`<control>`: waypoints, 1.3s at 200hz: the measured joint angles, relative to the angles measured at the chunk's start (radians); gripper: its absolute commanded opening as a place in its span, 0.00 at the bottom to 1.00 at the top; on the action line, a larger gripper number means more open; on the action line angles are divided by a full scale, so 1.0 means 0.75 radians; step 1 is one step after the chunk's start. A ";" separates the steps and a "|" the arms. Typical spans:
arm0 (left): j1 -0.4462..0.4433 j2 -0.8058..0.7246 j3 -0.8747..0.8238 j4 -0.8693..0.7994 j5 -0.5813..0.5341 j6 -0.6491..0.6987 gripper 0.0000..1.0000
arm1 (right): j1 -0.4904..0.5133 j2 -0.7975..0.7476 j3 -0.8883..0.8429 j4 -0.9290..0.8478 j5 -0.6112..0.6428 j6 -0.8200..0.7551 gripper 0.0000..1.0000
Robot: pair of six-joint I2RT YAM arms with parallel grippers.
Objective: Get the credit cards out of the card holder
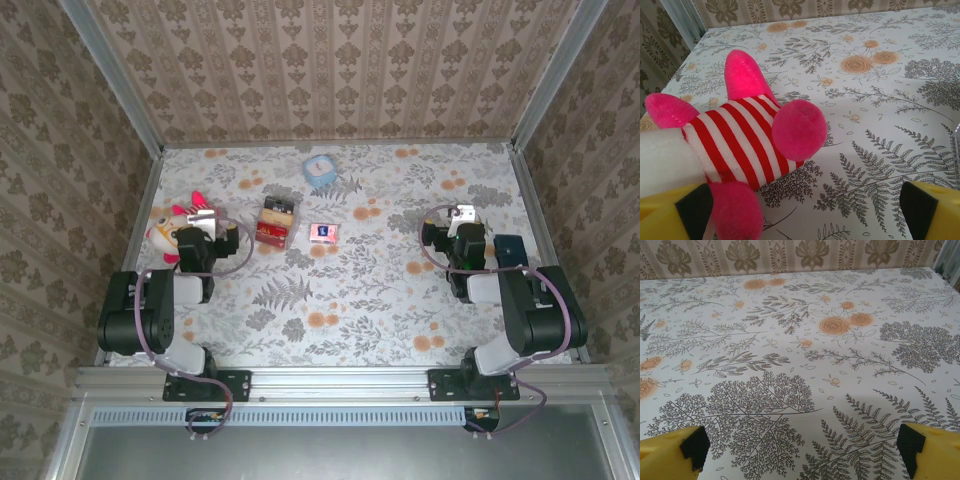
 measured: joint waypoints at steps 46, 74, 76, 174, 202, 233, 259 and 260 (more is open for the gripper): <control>0.000 -0.001 0.000 0.000 0.021 0.006 1.00 | 0.000 0.000 0.000 0.001 0.000 0.000 1.00; 0.002 -0.001 0.000 -0.001 0.031 0.006 1.00 | 0.000 0.000 0.000 0.000 0.000 0.000 1.00; 0.002 -0.001 0.000 -0.001 0.031 0.006 1.00 | 0.000 0.000 0.000 0.000 0.000 0.000 1.00; 0.009 -0.004 0.001 -0.006 0.024 0.005 1.00 | 0.000 -0.006 0.013 -0.017 0.001 0.001 1.00; 0.009 -0.133 0.001 -0.116 -0.014 0.004 1.00 | 0.000 -0.143 0.062 -0.254 0.052 0.023 1.00; 0.009 -0.395 0.083 -0.394 -0.053 -0.053 1.00 | 0.000 -0.318 0.296 -0.658 0.149 0.175 1.00; 0.008 -0.567 0.231 -0.698 -0.053 -0.153 1.00 | -0.011 -0.345 0.534 -1.017 0.168 0.333 1.00; 0.008 -0.571 0.235 -0.707 -0.053 -0.156 1.00 | -0.011 -0.345 0.544 -1.034 0.168 0.340 1.00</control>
